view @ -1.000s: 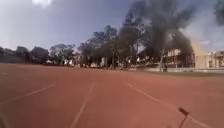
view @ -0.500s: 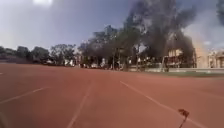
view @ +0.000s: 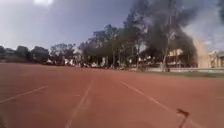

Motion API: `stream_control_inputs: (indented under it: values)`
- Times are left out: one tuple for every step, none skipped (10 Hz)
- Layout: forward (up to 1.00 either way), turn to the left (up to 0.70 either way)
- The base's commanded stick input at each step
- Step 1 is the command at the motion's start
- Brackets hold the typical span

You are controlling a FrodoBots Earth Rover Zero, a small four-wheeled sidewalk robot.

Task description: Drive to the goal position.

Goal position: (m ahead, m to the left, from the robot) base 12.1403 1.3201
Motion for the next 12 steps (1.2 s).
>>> stream_control_inputs:
  values:
    - [0.7, 0.0]
    - [0.7, 0.0]
    - [0.7, 0.0]
    - [0.7, 0.0]
    - [0.7, 0.0]
    - [0.7, 0.0]
    - [0.7, 0.0]
    - [0.7, 0.0]
    - [0.7, 0.0]
    - [0.7, 0.0]
    - [0.7, 0.0]
    - [0.7, 0.0]
